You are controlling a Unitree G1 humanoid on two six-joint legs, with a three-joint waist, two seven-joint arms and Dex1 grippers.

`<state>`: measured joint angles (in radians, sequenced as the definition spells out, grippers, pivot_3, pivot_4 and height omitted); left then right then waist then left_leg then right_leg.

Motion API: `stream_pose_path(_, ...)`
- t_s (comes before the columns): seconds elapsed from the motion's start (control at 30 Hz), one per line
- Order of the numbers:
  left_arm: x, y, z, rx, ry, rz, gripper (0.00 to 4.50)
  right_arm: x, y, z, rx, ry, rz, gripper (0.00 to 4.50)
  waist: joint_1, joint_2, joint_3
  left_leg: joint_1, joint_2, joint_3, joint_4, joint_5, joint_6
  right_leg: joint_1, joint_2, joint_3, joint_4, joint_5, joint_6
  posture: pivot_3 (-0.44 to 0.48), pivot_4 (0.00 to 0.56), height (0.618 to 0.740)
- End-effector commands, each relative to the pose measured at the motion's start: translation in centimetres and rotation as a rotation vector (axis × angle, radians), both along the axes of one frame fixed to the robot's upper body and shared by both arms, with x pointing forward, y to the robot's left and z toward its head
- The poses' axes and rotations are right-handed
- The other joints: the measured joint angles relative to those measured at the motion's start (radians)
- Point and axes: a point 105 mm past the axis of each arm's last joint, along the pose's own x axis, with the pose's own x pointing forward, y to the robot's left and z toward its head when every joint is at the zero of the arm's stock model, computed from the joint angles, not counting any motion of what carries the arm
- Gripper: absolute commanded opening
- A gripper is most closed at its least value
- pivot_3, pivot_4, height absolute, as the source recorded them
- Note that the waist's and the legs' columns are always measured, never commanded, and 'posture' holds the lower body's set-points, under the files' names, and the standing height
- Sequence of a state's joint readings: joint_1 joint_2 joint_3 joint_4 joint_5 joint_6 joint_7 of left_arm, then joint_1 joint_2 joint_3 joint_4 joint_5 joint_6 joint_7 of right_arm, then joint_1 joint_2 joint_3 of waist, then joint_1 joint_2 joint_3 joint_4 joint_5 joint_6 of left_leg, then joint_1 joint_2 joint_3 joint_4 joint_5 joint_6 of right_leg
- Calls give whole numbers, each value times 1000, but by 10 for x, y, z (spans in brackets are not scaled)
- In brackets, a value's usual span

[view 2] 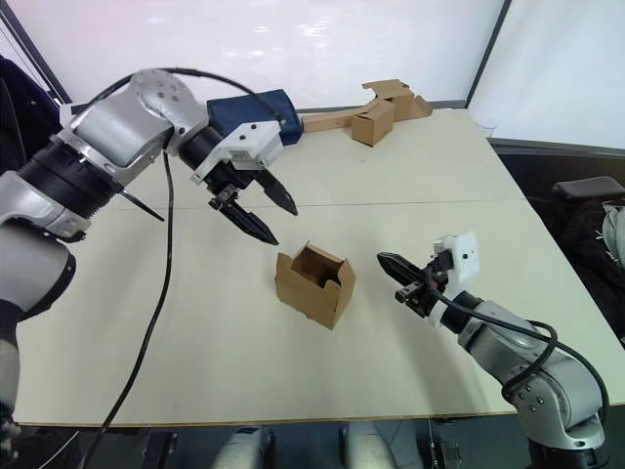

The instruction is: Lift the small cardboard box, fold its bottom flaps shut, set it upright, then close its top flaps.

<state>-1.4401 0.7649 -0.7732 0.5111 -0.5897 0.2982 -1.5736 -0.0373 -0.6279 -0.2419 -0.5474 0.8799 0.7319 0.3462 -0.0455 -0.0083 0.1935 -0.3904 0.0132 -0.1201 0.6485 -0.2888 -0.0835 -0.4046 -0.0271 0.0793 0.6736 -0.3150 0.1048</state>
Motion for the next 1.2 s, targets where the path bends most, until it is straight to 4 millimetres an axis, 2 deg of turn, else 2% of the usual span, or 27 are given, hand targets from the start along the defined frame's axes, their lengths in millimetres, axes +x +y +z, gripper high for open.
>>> stream_pose_path(0.03,16,26,-32,-155,62,179,1811,-7,-10,-4,-121,16,-10,0,-1,3,-2,1,0,0,0,0,0,1,0,0,-1,0,0,0,150,740)
stream_pose_path(0.1,17,29,-45,-184,81,220,963,-8,-11,-8,-139,36,-3,0,-4,-1,0,1,1,0,0,0,1,0,2,0,1,0,0,0,150,740)
stream_pose_path(0.17,22,35,-69,-225,111,306,154,-12,-4,-15,-177,68,52,0,0,-2,1,-1,1,-1,2,0,0,-2,2,0,4,0,0,0,150,740)
stream_pose_path(0.2,25,36,-79,-245,120,351,41,-14,0,-18,-192,85,78,0,2,-2,1,-1,1,-1,3,0,0,-2,1,0,5,0,0,0,150,740)
stream_pose_path(0.33,24,36,-114,-293,126,450,41,-17,19,-24,-207,123,196,0,3,-2,1,0,0,-1,4,0,0,0,0,0,5,0,0,0,150,740)
stream_pose_path(0.47,17,27,-132,-310,128,482,41,-18,34,-34,-234,155,273,0,4,-2,1,0,0,-1,4,0,0,0,0,0,5,0,0,0,150,740)
stream_pose_path(0.77,4,27,-138,-334,173,521,41,-8,63,-33,-212,131,349,0,0,-2,0,1,0,-1,4,0,0,0,0,-1,6,0,0,0,150,740)
stream_pose_path(0.93,-13,52,-144,-281,221,559,41,7,82,-31,-203,105,392,0,-3,-3,-1,1,1,-1,4,0,0,-1,0,0,7,0,0,0,150,740)
stream_pose_path(1.2,-18,78,-149,-250,208,663,41,18,96,-36,-200,109,441,0,2,-3,-1,1,0,-1,3,1,-1,-1,-1,-1,7,0,0,0,150,740)
